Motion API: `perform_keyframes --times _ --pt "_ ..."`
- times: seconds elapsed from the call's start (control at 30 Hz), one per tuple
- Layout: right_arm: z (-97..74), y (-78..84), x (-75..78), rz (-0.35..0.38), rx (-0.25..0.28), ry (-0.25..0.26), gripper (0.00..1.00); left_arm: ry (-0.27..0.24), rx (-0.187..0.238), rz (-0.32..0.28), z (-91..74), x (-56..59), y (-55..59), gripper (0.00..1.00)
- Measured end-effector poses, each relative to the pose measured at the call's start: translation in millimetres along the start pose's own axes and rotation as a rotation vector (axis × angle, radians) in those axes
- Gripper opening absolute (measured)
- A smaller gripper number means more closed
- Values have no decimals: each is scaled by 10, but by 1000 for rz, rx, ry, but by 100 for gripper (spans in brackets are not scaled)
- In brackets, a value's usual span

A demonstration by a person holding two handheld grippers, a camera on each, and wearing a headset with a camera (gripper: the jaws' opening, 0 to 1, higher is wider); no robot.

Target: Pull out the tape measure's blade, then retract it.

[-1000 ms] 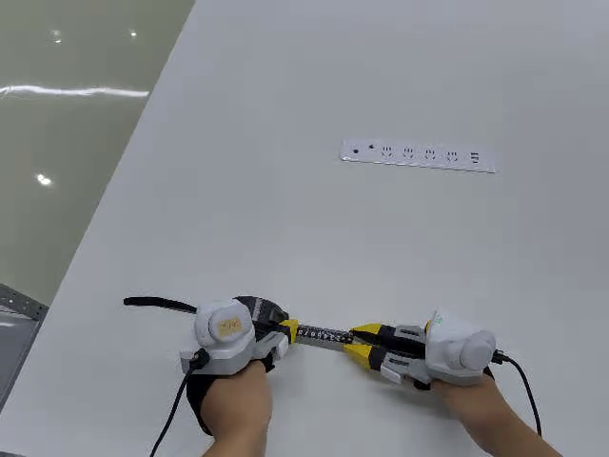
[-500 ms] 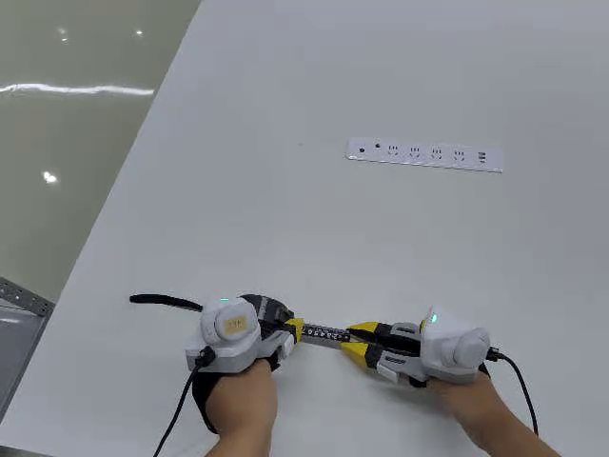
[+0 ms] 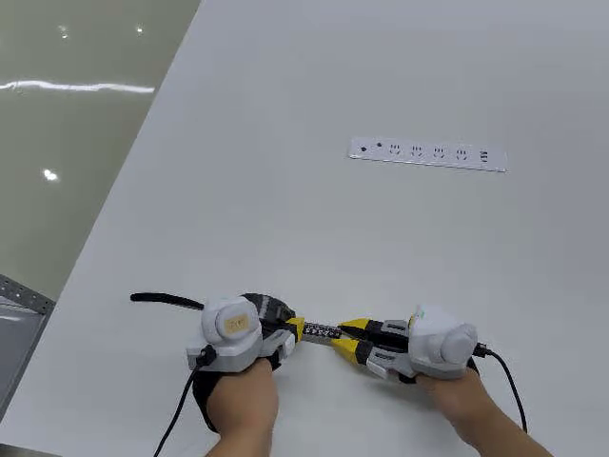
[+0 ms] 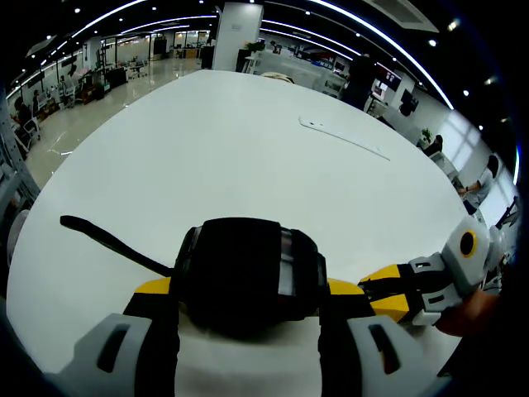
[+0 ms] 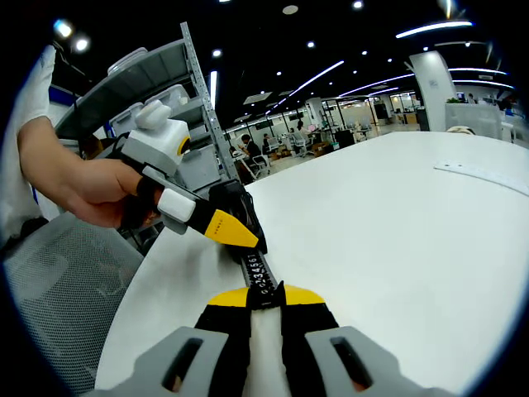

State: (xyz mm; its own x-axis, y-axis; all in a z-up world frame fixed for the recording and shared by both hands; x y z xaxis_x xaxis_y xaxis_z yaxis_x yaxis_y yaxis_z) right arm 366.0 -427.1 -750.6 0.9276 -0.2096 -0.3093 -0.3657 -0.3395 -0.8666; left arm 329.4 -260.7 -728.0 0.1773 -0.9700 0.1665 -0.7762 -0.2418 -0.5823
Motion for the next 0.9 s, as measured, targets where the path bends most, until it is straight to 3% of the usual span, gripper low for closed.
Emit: perform_keyframes --times 0.57,0.9 --pt "87 -45 -18 5 -4 -16 11 8 0 -8 -8 -6 -5 65" --pt "257 -98 -26 -4 -7 -24 11 21 3 -30 -17 -21 -13 65"
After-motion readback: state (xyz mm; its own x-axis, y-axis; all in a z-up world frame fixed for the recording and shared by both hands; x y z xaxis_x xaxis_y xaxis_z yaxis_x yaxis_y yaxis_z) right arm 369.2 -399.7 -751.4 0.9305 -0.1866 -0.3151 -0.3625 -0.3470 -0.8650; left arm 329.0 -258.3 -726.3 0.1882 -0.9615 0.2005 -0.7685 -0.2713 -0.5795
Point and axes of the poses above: the centre of the closed fingertips' face, and the gripper's own axes: z roughly forward along the fingers, x roughly to its right, y roughly out of its underside, the point moved 6 cm from there along -z, roughly backward along the fingers, and after that the axes turned 4 degrees about -x, right-handed, at the moved point
